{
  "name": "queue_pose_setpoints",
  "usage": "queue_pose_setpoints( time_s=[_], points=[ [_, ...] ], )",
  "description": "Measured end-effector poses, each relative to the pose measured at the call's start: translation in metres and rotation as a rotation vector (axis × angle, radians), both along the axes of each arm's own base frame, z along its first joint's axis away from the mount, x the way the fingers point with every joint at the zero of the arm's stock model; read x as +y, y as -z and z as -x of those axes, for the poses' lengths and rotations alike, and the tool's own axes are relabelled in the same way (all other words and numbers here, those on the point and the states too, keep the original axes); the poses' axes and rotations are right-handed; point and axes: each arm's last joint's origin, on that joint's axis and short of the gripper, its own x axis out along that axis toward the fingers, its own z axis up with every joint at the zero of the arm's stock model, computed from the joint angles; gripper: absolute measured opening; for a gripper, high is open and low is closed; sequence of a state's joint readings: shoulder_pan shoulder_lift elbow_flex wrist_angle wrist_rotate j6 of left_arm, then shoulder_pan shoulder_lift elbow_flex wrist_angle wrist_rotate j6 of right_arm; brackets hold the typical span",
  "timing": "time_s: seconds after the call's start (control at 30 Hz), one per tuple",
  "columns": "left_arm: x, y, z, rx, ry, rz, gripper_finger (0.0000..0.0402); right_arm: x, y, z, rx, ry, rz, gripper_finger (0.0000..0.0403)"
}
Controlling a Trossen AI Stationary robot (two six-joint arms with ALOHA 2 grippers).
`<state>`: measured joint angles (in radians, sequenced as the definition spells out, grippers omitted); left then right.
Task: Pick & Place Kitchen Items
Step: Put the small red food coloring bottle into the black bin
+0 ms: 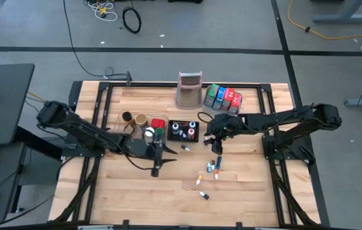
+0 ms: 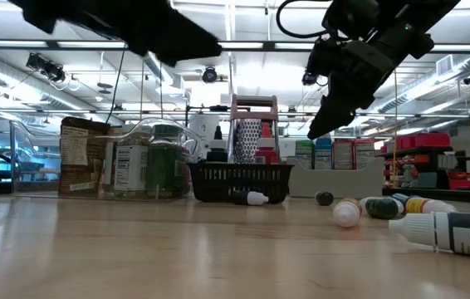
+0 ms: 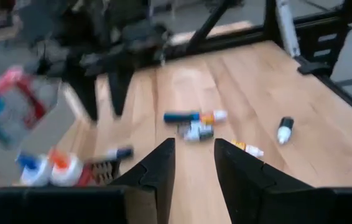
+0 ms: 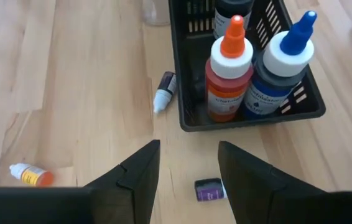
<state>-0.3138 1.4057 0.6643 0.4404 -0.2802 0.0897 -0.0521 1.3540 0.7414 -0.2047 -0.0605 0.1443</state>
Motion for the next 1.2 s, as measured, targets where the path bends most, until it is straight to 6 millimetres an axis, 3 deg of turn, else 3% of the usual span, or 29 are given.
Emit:
queue_pose_setpoints(
  time_s=[0.33, 0.5, 0.67, 0.9, 1.2],
  points=[
    [-0.010, 0.038, -0.051, 0.154, -0.008, -0.134, 0.0185, 0.000, 0.000, 0.000, 0.000, 0.001, -0.001, 0.0171],
    [-0.002, 0.040, -0.079, 0.384, -0.039, -0.191, 0.0212, 0.000, 0.000, 0.000, -0.001, 0.001, -0.001, 0.0171],
    [0.010, 0.045, -0.104, 0.527, -0.068, -0.216, 0.0213, 0.000, 0.000, 0.000, 0.002, 0.001, -0.001, 0.0171],
    [0.026, 0.072, -0.116, 0.638, -0.058, -0.219, 0.0206, 0.000, 0.001, 0.000, 0.005, -0.001, 0.000, 0.0171],
    [0.039, 0.082, -0.118, 0.674, -0.084, -0.207, 0.0205, 0.000, 0.001, 0.000, 0.007, -0.002, 0.001, 0.0171]
  ],
)
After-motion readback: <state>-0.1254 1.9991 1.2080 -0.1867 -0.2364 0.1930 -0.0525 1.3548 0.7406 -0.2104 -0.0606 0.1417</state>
